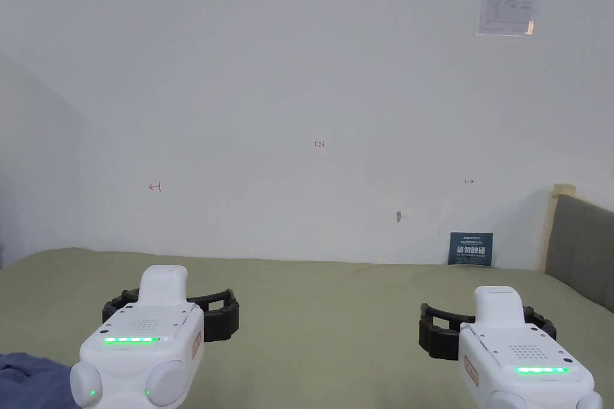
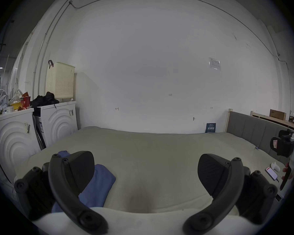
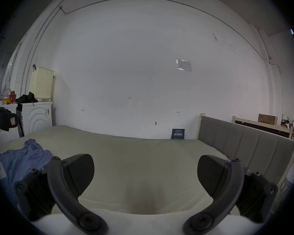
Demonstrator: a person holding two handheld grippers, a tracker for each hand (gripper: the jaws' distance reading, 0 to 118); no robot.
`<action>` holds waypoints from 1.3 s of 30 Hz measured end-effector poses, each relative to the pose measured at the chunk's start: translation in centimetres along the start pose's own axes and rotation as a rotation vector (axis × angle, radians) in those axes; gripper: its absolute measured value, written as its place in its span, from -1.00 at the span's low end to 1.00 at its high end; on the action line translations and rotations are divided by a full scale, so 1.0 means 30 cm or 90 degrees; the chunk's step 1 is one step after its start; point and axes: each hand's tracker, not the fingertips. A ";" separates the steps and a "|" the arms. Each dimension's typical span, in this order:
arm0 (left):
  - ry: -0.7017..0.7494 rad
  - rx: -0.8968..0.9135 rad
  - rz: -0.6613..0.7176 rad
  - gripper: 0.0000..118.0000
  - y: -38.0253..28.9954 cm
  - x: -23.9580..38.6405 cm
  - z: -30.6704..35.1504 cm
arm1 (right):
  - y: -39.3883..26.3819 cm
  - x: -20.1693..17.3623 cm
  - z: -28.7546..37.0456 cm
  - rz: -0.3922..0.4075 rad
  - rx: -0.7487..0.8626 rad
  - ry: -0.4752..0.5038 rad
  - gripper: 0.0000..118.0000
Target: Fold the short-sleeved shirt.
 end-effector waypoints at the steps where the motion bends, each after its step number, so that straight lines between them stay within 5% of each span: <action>1: 0.003 0.000 -0.003 1.00 0.003 0.001 -0.002 | 0.006 0.003 -0.001 -0.004 -0.001 -0.002 1.00; 39: -0.016 0.019 0.008 1.00 0.006 -0.004 -0.001 | 0.001 -0.007 0.001 -0.005 0.002 0.001 1.00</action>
